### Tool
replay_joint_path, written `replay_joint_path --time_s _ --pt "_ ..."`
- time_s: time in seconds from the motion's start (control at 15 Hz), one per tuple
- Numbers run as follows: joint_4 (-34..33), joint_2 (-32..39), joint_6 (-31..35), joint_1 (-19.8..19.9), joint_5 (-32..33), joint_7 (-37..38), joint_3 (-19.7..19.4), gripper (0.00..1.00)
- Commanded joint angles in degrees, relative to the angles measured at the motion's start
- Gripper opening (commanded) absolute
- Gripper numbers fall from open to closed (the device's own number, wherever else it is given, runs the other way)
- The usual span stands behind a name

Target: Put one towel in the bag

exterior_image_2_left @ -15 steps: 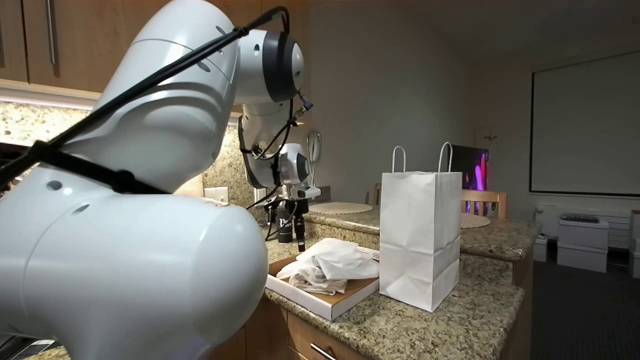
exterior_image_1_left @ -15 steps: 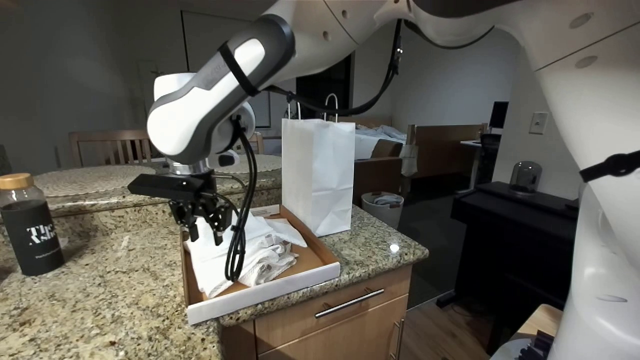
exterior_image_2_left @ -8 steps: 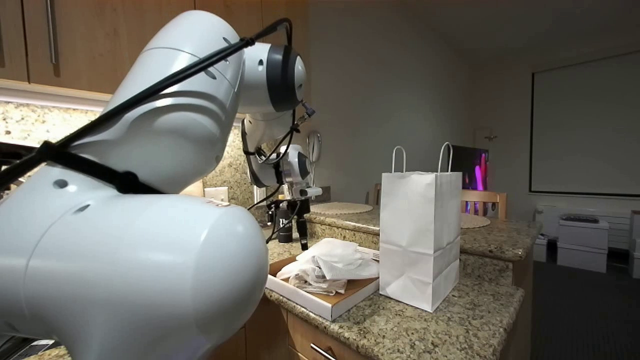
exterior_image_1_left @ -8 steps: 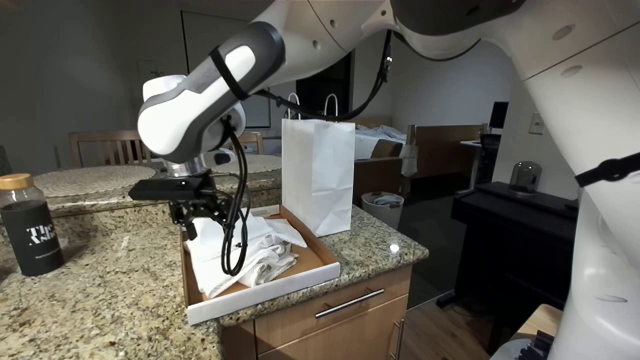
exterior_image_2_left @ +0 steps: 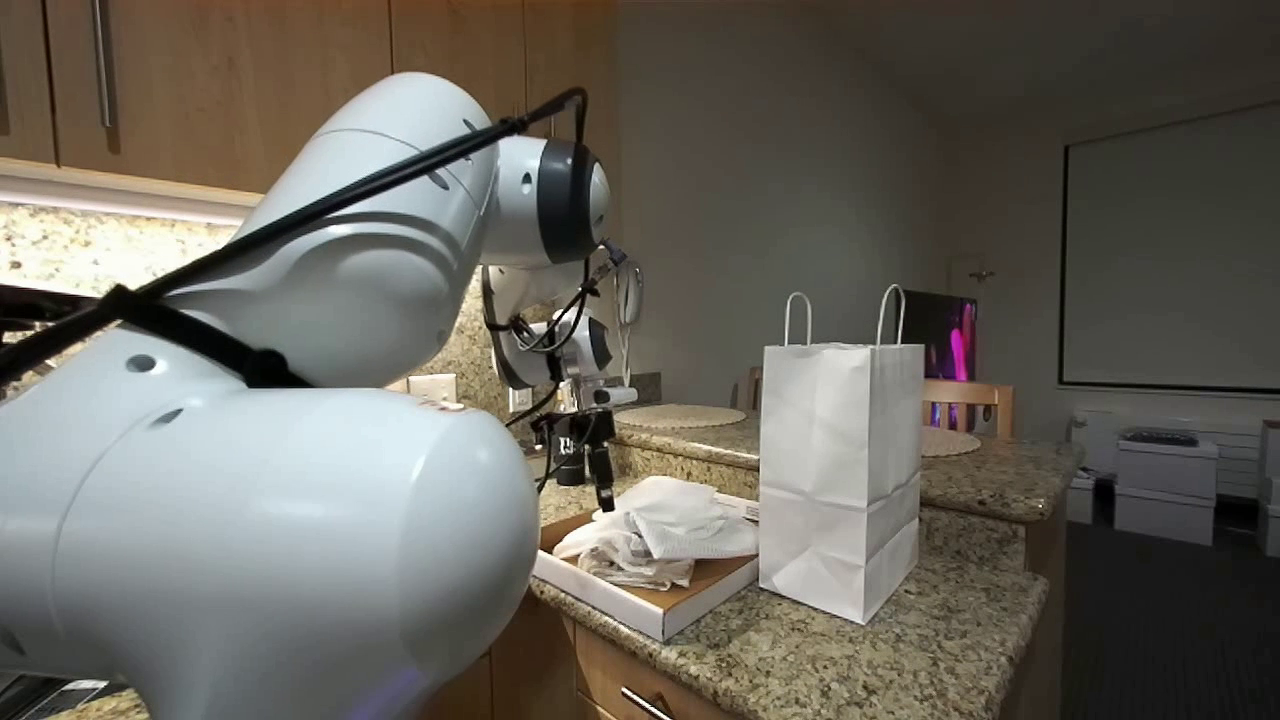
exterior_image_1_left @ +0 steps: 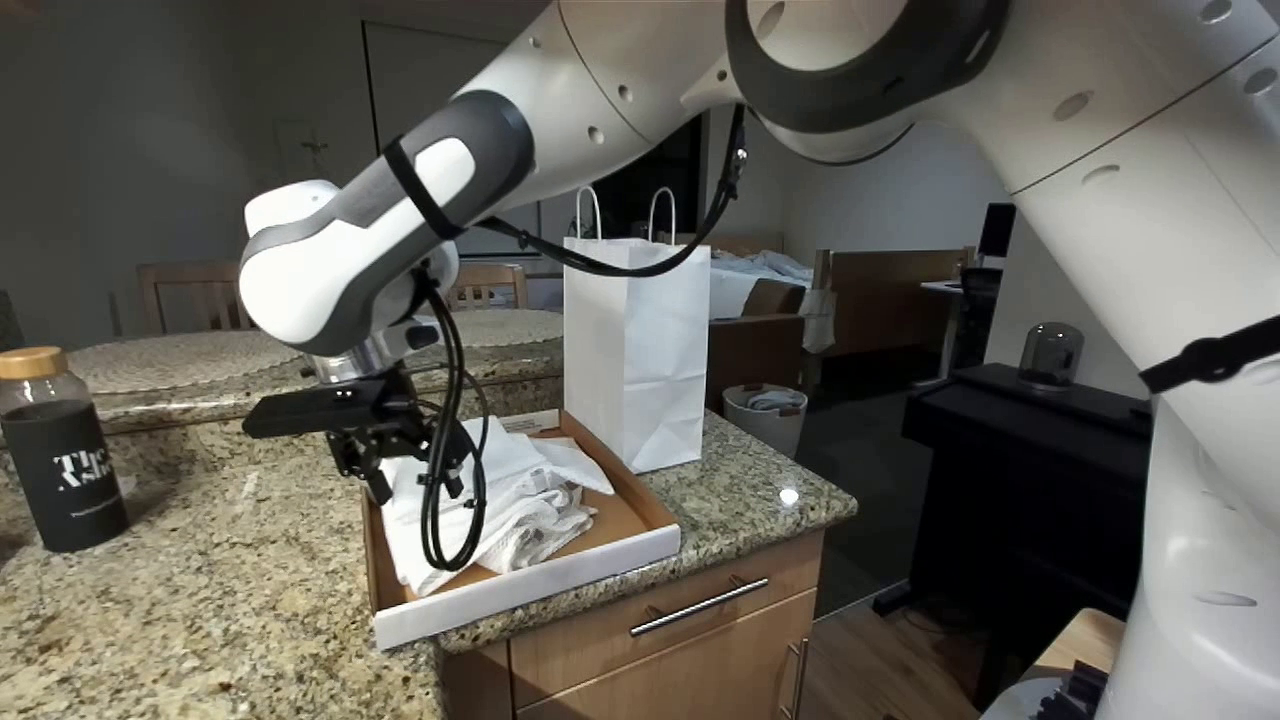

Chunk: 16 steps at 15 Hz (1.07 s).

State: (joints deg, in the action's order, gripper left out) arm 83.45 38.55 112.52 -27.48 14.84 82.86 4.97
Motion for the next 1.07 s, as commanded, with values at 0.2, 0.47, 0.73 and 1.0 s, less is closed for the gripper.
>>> replay_joint_path --time_s 0.2,0.47,0.73,1.0 --pt "-6.34 4.38 -8.43 -0.75 1.21 -2.24 -1.26 1.00" --pt "-8.38 6.10 -9.55 -1.06 2.26 -2.04 -1.73 1.00" --pt "-10.15 6.84 -7.83 -1.76 3.03 -1.86 -1.75 1.00" --pt "-12.36 7.94 -8.31 -2.77 3.94 -2.25 -1.95 1.00"
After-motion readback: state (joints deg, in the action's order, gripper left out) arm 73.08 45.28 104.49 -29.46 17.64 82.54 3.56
